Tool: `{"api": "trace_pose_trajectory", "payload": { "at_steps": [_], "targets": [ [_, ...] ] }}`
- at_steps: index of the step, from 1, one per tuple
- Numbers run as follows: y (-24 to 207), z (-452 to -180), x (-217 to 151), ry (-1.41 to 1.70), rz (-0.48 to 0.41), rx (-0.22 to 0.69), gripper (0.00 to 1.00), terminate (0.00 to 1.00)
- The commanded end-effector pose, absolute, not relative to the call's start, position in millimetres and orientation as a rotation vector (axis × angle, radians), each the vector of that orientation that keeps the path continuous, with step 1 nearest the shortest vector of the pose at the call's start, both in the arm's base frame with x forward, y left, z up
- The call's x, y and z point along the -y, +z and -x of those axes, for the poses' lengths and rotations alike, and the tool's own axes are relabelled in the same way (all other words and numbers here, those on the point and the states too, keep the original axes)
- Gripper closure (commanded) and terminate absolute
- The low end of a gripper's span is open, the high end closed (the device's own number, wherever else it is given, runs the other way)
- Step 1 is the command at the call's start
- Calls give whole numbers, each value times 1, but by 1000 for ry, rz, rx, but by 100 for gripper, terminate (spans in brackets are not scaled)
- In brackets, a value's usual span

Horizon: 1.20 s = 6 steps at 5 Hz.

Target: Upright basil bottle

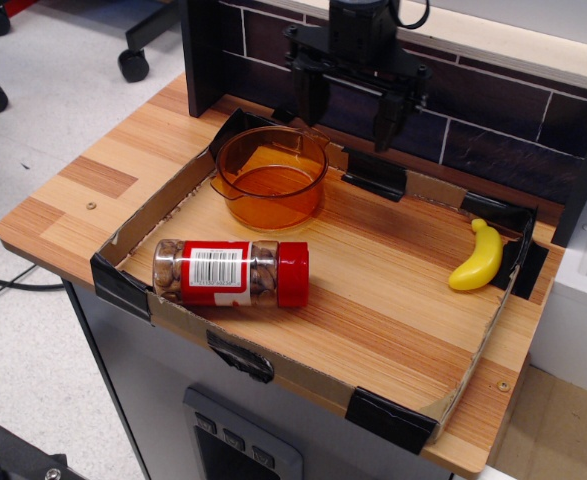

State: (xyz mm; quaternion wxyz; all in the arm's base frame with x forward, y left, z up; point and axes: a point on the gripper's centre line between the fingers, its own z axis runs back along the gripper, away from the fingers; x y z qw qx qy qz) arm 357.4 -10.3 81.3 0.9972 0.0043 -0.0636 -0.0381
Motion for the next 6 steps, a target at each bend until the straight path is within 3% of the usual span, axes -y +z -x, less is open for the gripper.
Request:
{"api": "trace_pose_trajectory", "payload": {
  "at_steps": [1, 3, 4, 6],
  "targets": [
    [129, -336, 29, -532, 132, 202, 0, 0],
    [95, -294, 43, -1026, 176, 108, 0, 0],
    [84, -284, 37, -1230, 109, 101, 0, 0],
    [70, -274, 27, -1226, -69, 141, 0, 0]
  ]
}}
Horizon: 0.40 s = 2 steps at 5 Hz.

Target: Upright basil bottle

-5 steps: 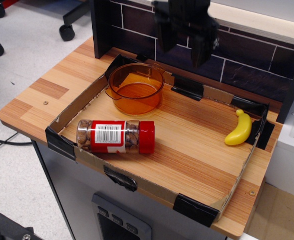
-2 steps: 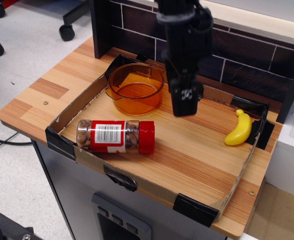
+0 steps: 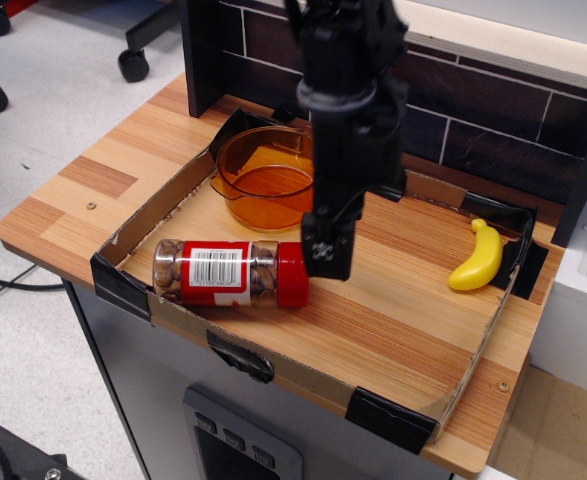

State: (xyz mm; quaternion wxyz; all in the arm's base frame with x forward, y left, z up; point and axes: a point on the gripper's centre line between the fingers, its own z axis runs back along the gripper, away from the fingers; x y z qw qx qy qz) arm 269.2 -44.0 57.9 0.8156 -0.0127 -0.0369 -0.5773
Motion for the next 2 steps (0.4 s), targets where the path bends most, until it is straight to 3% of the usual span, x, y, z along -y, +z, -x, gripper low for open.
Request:
{"api": "trace_pose_trajectory", "payload": {
  "at_steps": [1, 2],
  "targets": [
    [65, -274, 23, -1197, -80, 126, 0, 0],
    [57, -273, 20, -1166, -89, 103, 0, 0]
  ]
}}
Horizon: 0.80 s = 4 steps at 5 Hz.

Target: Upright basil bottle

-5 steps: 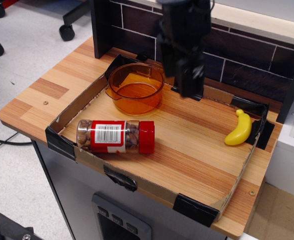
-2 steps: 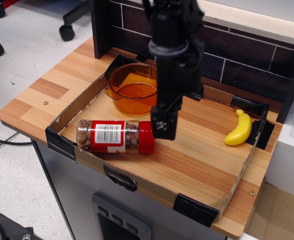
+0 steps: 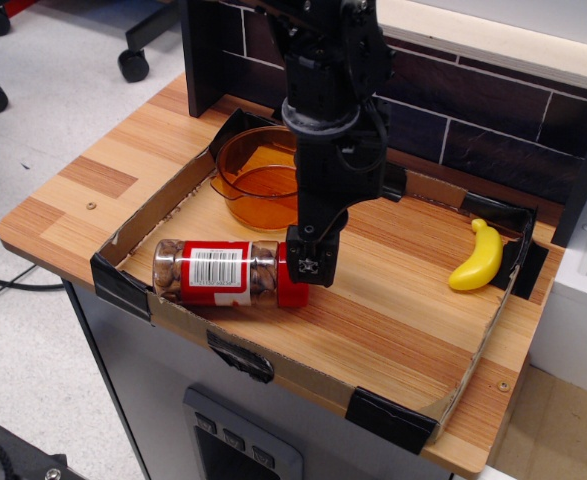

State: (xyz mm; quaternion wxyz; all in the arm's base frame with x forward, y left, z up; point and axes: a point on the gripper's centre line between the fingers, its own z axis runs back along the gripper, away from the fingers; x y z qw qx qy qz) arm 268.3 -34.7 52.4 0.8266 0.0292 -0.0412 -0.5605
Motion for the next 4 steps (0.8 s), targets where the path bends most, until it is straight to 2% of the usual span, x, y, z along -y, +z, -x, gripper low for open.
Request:
{"api": "trace_pose_trajectory", "payload": {
  "at_steps": [1, 4],
  "targets": [
    [46, -270, 20, -1157, -98, 68, 0, 0],
    [16, -267, 20, -1153, -148, 18, 0, 0]
  ]
}}
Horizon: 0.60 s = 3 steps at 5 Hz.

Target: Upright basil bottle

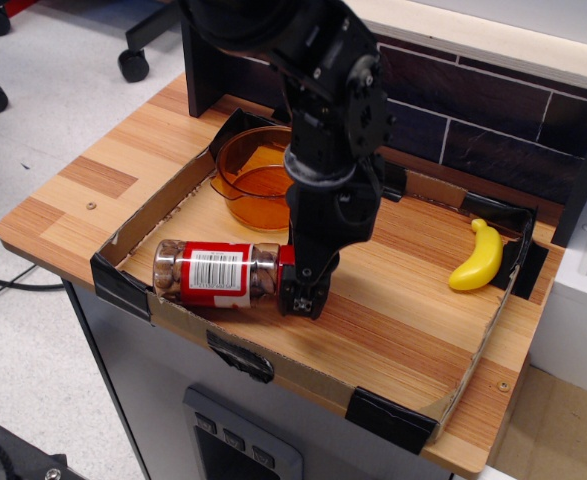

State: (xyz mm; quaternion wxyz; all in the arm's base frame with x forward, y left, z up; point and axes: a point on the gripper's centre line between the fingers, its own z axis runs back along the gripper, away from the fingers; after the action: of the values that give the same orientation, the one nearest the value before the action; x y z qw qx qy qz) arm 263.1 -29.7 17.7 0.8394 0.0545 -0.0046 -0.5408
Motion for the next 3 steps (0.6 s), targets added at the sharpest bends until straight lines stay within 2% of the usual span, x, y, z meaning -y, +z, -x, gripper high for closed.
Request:
{"api": "trace_pose_trajectory", "payload": {
  "at_steps": [1, 2, 3],
  "targets": [
    [8, -265, 21, -1154, -168, 6, 0, 0],
    [14, -265, 21, -1155, -149, 18, 100, 0],
    [39, -270, 23, -1123, -108, 57, 100, 0]
  ]
}}
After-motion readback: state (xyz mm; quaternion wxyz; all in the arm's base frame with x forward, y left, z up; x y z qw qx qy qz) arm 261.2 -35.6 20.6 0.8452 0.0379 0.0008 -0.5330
